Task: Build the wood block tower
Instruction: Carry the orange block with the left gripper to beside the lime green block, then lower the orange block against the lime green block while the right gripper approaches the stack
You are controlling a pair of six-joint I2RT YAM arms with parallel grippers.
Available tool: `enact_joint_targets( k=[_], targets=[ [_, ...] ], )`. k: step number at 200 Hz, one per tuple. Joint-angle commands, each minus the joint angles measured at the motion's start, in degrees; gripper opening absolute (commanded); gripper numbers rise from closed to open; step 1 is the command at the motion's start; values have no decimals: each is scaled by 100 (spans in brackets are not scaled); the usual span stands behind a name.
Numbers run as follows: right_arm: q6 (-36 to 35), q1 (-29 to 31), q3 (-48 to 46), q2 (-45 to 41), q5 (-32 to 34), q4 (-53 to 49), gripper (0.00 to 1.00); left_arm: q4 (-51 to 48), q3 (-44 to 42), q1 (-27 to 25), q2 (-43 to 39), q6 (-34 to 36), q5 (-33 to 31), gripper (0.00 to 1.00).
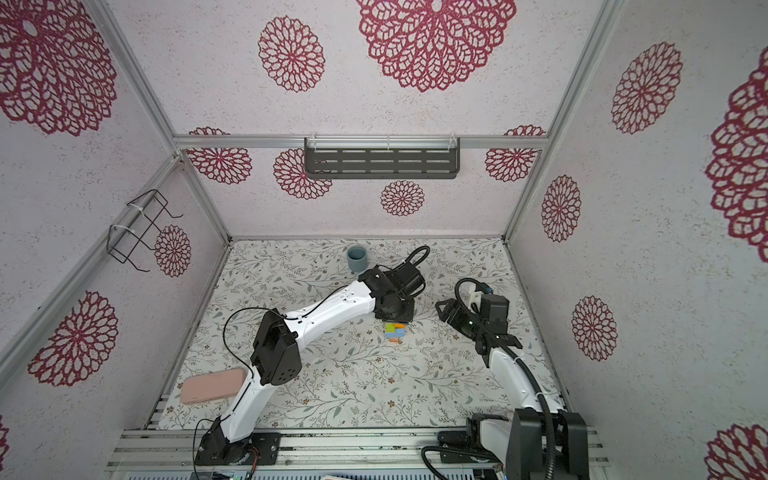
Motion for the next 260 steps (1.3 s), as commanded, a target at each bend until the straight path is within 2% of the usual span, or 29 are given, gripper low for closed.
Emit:
enact_joint_targets(
  k=[1, 172, 260],
  targets=[
    [53, -37, -32, -167, -100, 140, 78, -15, 45, 1, 92, -125, -120, 25],
    [59, -37, -57, -153, -135, 175, 78, 17, 30, 44, 220, -116, -155, 25],
    [44, -37, -68, -153, -152, 184, 78, 14, 41, 80, 244, -110, -155, 28]
  ],
)
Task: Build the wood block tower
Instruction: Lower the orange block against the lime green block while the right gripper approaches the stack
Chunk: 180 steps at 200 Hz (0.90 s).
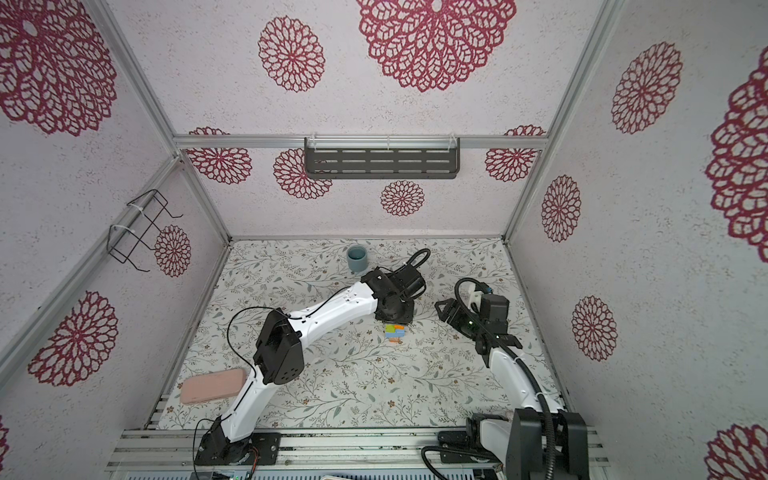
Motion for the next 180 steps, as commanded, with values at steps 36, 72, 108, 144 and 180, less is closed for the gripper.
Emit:
enact_joint_targets(
  k=[36, 72, 108, 144, 180],
  targets=[
    [44, -37, -83, -151, -92, 173, 78, 2, 44, 43, 115, -105, -68, 29],
    [55, -37, -83, -117, -126, 185, 78, 0, 45, 62, 126, -96, -59, 29],
    [44, -37, -85, -123, -126, 187, 78, -10, 43, 82, 133, -97, -71, 32],
    [45, -37, -88, -107, -134, 193, 78, -10, 44, 85, 141, -97, -83, 32],
    [56, -37, -109, -92, -139, 213, 78, -12, 56, 95, 144, -97, -85, 33]
  ],
)
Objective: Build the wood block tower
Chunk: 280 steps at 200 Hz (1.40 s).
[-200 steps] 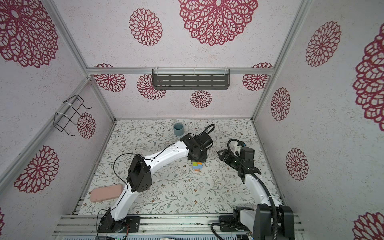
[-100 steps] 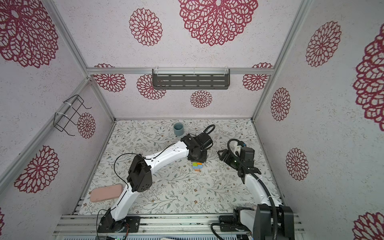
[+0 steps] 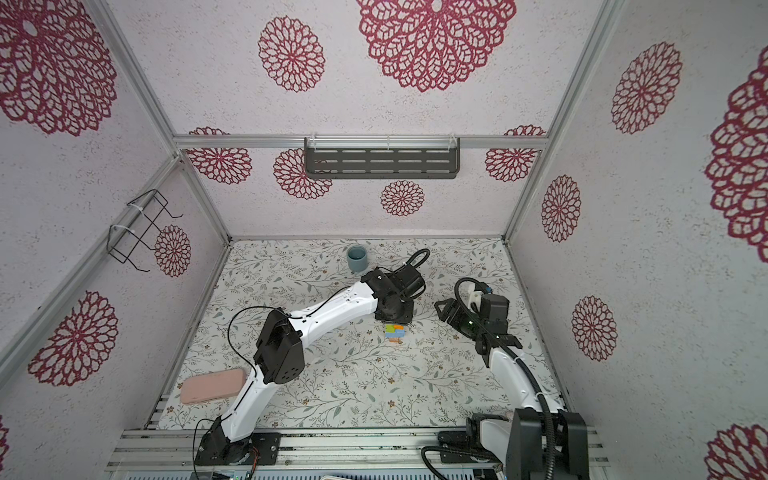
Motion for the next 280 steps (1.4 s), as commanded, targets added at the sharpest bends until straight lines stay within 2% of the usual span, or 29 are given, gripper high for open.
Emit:
enact_joint_targets(
  k=[1, 87, 159, 280],
  targets=[
    [56, -35, -109, -86, -78, 193, 78, -11, 56, 69, 131, -97, -85, 33],
    [234, 231, -241, 572, -215, 604, 75, -19, 14, 78, 123, -100, -80, 34],
    [179, 959, -76, 1266, 93, 790, 74, 52, -94, 94, 88, -125, -94, 35],
    [131, 1242, 127, 1734, 43, 863, 73, 71, -66, 113, 117, -149, -78, 39]
  ],
)
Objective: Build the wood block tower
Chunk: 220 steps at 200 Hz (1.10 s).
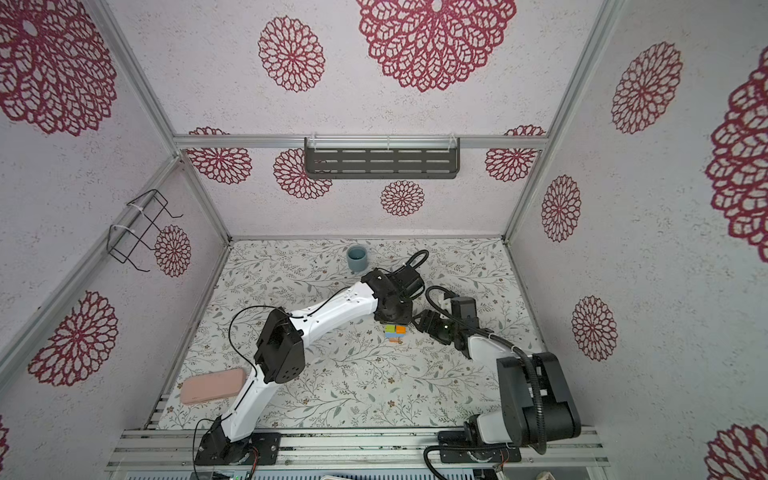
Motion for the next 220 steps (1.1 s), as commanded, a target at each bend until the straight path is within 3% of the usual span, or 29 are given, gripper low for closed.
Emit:
enact_joint_targets(
  k=[1, 88, 220],
  targets=[
    [-14, 54, 176, 39, 12, 130, 73, 66, -8, 85, 89, -90, -75, 39],
    [-77, 109, 238, 114, -14, 47, 73, 69, -127, 142, -360, -108, -438, 44],
    [-246, 329, 440, 182, -27, -209, 71, 487, -1877, 592, -1658, -128, -668, 46]
  ],
)
